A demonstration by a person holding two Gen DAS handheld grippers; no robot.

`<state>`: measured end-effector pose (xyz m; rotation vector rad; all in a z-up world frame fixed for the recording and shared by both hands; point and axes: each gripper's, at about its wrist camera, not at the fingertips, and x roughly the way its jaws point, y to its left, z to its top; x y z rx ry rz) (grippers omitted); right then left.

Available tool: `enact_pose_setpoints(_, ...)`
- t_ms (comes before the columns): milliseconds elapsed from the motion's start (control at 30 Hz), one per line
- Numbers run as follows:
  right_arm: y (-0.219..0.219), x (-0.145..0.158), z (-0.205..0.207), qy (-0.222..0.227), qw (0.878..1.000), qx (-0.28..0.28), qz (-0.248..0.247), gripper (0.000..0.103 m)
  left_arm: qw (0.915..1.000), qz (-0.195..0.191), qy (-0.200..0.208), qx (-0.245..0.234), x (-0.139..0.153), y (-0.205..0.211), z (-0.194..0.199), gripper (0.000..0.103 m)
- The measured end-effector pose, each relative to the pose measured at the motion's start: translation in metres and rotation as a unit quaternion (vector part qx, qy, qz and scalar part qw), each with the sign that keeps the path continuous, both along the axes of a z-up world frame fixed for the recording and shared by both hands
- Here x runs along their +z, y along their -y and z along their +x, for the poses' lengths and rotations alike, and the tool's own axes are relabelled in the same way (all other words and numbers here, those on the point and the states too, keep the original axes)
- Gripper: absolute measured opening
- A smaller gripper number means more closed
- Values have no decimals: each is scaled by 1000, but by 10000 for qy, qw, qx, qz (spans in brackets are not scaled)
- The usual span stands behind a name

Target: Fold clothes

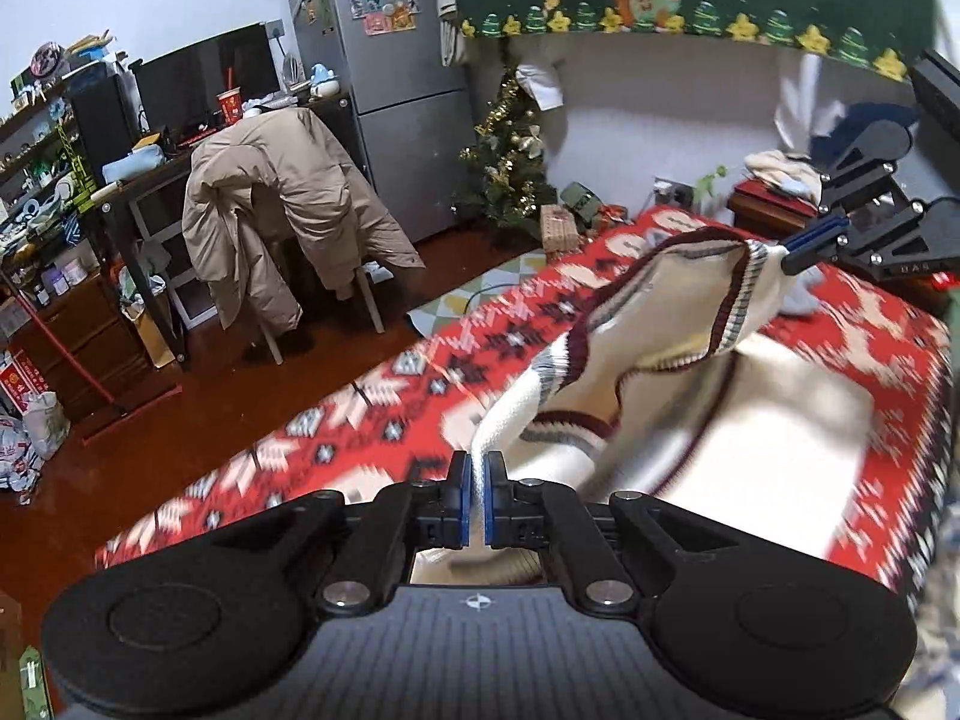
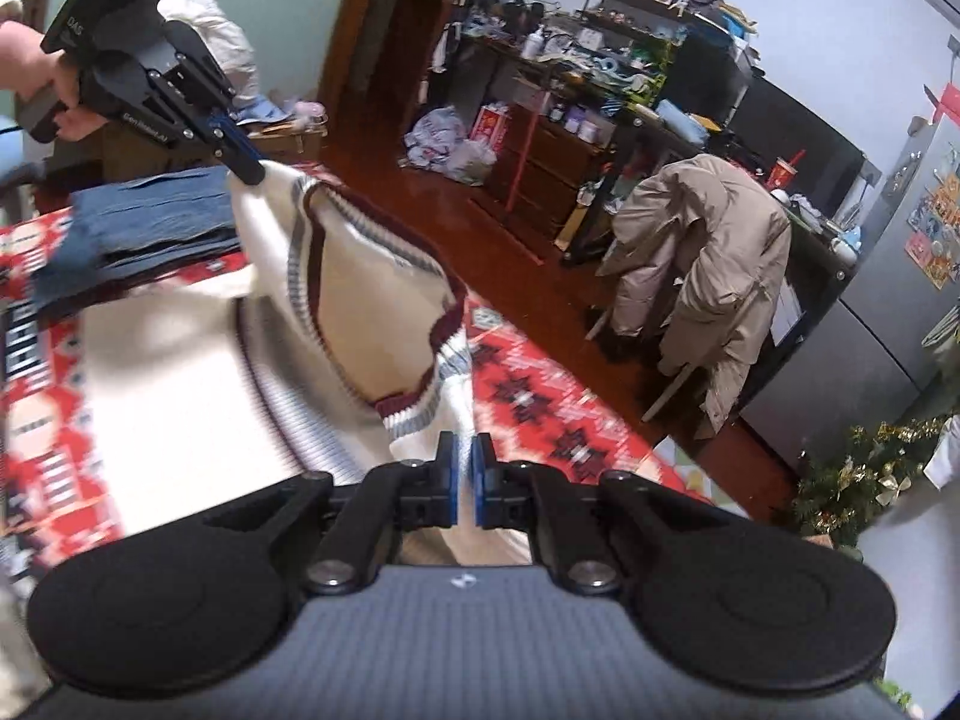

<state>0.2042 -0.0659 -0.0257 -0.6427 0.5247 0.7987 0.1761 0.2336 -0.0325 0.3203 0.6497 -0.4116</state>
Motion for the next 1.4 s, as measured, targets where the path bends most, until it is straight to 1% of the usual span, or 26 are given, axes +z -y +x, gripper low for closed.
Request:
enact_pose_setpoints(133, 14, -23, -49, -119, 9997, 32, -191, 4, 9995, 117, -244, -160, -28, 7, -39, 4)
enact_pose_setpoints(200, 20, -41, -69, -229, 9993, 6, -282, 4, 9989, 50, -425, -174, -42, 9, -51, 4)
enact_pose_setpoints(233, 22, -50, -76, -272, 9991, -4, -331, 4, 9983, -16, -543, -191, -48, 10, -56, 4)
enact_pose_setpoints(300, 29, -72, -84, -356, 9985, -46, -421, 4, 9970, -32, -741, -237, -60, 12, -63, 5)
enact_pose_setpoints(400, 36, -94, -89, -527, 9976, -114, -426, 3, 9936, -62, -1123, -144, -79, 10, -70, 10)
enact_pose_setpoints(467, 38, -101, -92, -632, 9971, -147, -396, 4, 9920, -31, -1258, -4, -90, 5, -75, 10)
enact_pose_setpoints(567, 43, -98, -96, -750, 9967, -149, -271, 7, 9911, -366, -1254, 257, -85, -9, -78, 10)
enact_pose_setpoints(600, 47, -92, -97, -775, 9967, -168, -179, 7, 9904, -561, -1204, 384, -81, -14, -78, 10)
enact_pose_setpoints(667, 52, -80, -90, -801, 9963, -311, 72, 7, 9869, -1003, -1071, 666, -70, -24, -75, 12)
enact_pose_setpoints(733, 58, -68, -82, -793, 9944, -596, 375, 7, 9826, -1314, -925, 932, -61, -29, -66, 25)
enact_pose_setpoints(800, 62, -59, -69, -730, 9905, -950, 678, 8, 9802, -1414, -793, 1139, -55, -30, -51, 25)
enact_pose_setpoints(867, 65, -53, -53, -679, 9851, -1284, 925, 8, 9806, -1316, -716, 1265, -51, -25, -31, 24)
enact_pose_setpoints(900, 63, -55, -41, -691, 9829, -1422, 940, 7, 9806, -1291, -684, 1311, -50, -22, -20, 17)
enact_pose_setpoints(933, 59, -57, -29, -716, 9809, -1556, 926, 8, 9795, -1324, -705, 1345, -50, -19, -8, 13)
enact_pose_setpoints(1033, 44, -70, 11, -822, 9754, -1776, 1020, 7, 9742, -1553, -800, 1430, -53, -6, 29, 13)
enact_pose_setpoints(1133, 27, -87, 45, -853, 9721, -1884, 1103, 7, 9704, -1583, -947, 1557, -71, 6, 60, 7)
enact_pose_setpoints(1200, 19, -105, 62, -856, 9715, -1974, 997, 7, 9725, -1314, -1027, 1623, -90, 7, 70, 6)
enact_pose_setpoints(1233, 19, -115, 70, -880, 9698, -2073, 933, 7, 9725, -1190, -1065, 1697, -101, 4, 72, 3)
enact_pose_setpoints(1267, 21, -126, 77, -915, 9678, -2169, 889, 5, 9708, -1167, -1140, 1761, -112, -4, 71, 2)
enact_pose_setpoints(1300, 27, -135, 81, -917, 9660, -2238, 915, 2, 9680, -1374, -1127, 1774, -118, -16, 68, 3)
enact_pose_setpoints(1333, 37, -141, 82, -898, 9638, -2277, 1059, 1, 9642, -1652, -1076, 1771, -123, -29, 63, 3)
enact_pose_setpoints(1367, 48, -145, 81, -883, 9608, -2306, 1258, 1, 9569, -1973, -1087, 1835, -127, -43, 60, 3)
enact_pose_setpoints(1400, 56, -148, 81, -884, 9577, -2377, 1359, 1, 9522, -2146, -1091, 1881, -129, -51, 58, 3)
